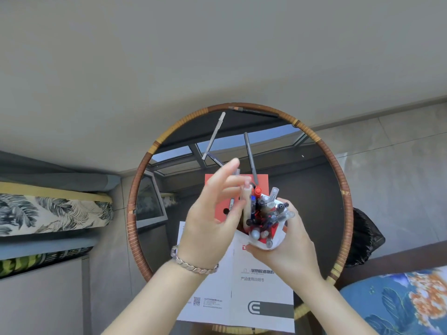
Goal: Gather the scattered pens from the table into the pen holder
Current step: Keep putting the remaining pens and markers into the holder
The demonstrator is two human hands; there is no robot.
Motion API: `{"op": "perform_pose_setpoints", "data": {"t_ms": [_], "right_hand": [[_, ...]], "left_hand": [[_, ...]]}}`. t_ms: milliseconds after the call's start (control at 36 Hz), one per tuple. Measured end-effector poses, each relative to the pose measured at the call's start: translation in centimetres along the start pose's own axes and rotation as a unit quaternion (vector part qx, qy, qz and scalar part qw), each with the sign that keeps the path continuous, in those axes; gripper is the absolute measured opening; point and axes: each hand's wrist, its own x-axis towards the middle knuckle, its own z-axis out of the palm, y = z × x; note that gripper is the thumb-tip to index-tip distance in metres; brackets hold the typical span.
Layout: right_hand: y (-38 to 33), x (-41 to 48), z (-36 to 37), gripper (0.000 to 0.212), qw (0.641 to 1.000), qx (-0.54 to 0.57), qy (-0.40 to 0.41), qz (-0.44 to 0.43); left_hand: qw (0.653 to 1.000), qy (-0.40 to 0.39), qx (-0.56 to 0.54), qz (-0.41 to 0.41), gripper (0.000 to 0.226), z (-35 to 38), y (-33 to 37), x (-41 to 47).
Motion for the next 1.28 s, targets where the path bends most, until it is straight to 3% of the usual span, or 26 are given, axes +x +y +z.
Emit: {"op": "perform_pose_setpoints", "data": {"t_ms": [83, 167, 389, 500, 639, 750, 833, 1000, 1056, 1111, 1194, 1278], "right_hand": [[0.3, -0.1, 0.0, 0.072, 1.0, 0.003, 0.006, 0.006], [0.4, -0.2, -0.1, 0.071, 1.0, -0.001, 0.011, 0.001], [0.1, 0.0, -0.2, 0.07, 0.999, -0.01, 0.029, -0.02], [-0.1, -0.1, -0.2, 0.065, 0.998, 0.033, 0.053, -0.005], [-0.5, -0.3, -0.4, 0.066, 0.999, 0.008, 0.049, -0.01], [-1.1, -0.5, -0.7, 0.076, 0.998, 0.034, 0.054, -0.019], [-1.4, -0.4, -0.8, 0.079, 0.996, 0.053, 0.071, -0.026], [-1.0, 0.6, -1.4, 0.072, 0.994, 0.065, 0.087, -0.02], [-0.4, 1.0, -1.8, 0.069, 0.992, 0.089, 0.086, 0.011], [0.4, 1.4, -2.2, 0.066, 0.99, 0.104, 0.087, 0.033], [1.3, 1.6, -2.8, 0.069, 0.988, 0.106, 0.101, 0.044], [2.0, 1.7, -3.4, 0.07, 0.985, 0.114, 0.113, 0.059]], "left_hand": [[0.989, -0.053, 0.105, 0.093, 0.042, -0.9, -0.9, 0.0], [0.979, -0.072, 0.151, 0.121, 0.034, -1.2, -0.9, -0.1], [0.98, 0.027, 0.13, 0.152, 0.008, -0.3, -0.5, -0.8], [0.98, 0.033, 0.118, 0.158, 0.011, 1.6, -0.7, -2.5], [0.978, 0.082, 0.165, 0.099, 0.007, 1.5, -1.9, -2.3], [0.976, 0.103, 0.172, 0.084, 0.01, 1.5, -2.0, -1.1], [0.988, 0.063, 0.109, 0.09, 0.014, 1.6, -2.0, -0.5], [0.968, -0.015, 0.165, 0.189, 0.024, 2.5, -3.1, -0.5], [0.991, -0.05, 0.076, 0.096, 0.03, 2.7, -2.7, 0.2], [0.996, -0.021, -0.003, -0.088, 0.034, 3.2, -2.7, 1.2], [0.95, 0.068, 0.076, -0.295, 0.03, 4.1, -5.5, 3.1], [0.89, 0.082, 0.131, -0.429, 0.048, 5.2, -8.3, 5.5]]}}
